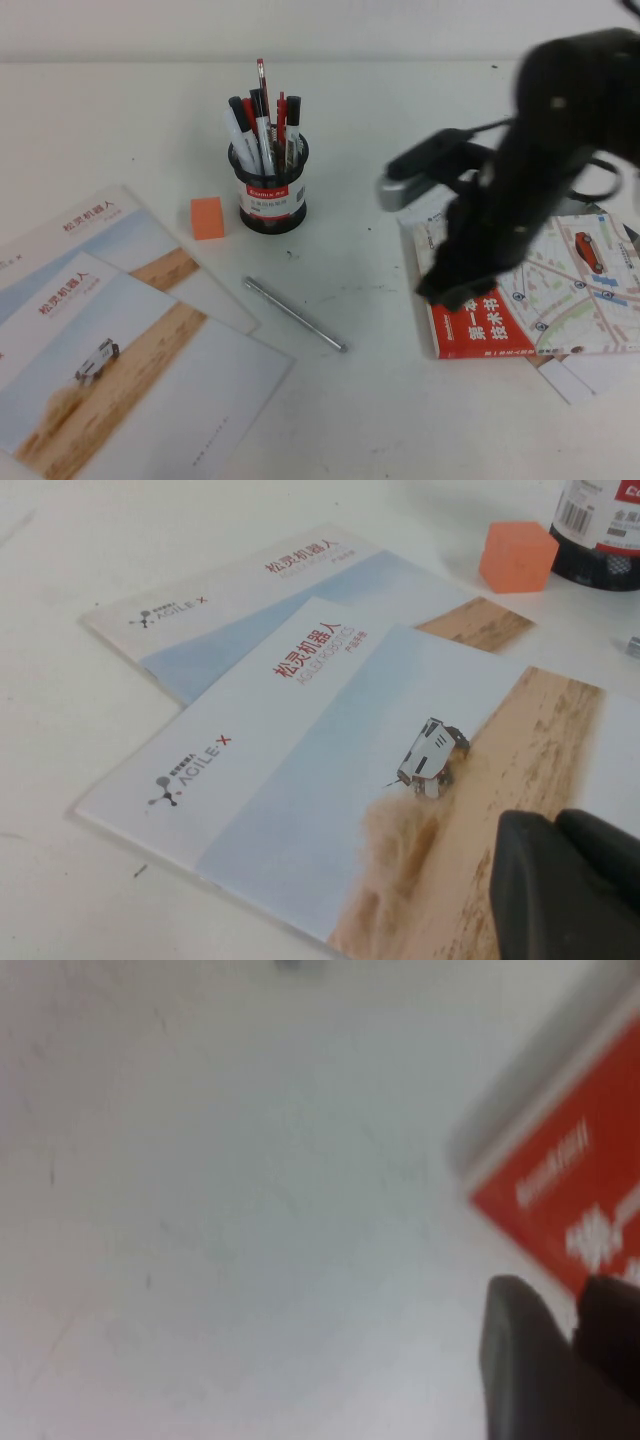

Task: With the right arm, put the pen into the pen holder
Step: Pick up the pen on the table

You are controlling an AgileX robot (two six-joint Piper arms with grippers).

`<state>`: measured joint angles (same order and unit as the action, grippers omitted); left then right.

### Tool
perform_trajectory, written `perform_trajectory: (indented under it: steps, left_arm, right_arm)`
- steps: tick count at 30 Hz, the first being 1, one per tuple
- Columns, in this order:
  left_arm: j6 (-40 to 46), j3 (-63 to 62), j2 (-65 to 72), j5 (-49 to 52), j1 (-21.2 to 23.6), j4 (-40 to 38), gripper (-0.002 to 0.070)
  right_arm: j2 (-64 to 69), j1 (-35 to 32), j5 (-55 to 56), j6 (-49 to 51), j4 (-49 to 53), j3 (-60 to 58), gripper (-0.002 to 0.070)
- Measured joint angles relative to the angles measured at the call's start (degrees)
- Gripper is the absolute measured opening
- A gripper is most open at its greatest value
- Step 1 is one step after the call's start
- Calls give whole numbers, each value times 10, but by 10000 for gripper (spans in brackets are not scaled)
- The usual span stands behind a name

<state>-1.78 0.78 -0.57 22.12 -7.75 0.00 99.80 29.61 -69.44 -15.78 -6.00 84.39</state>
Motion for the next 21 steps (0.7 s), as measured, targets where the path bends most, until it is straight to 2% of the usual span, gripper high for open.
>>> perform_trajectory:
  steps: [6, 8, 12, 21]
  left_arm:
    - [0, 0, 0, 0, 0, 0, -1]
    - [0, 0, 0, 0, 0, 0, -1]
    - [0, 0, 0, 0, 0, 0, -1]
    - [0, 0, 0, 0, 0, 0, -1]
  right_arm:
    - [98, 57, -4, -2, 21, 115, 330]
    - [130, 69, -5, -3, 23, 147, 376]
    - [198, 91, -6, -3, 30, 214, 398]
    - [309, 119, -6, -15, 42, 343, 400]
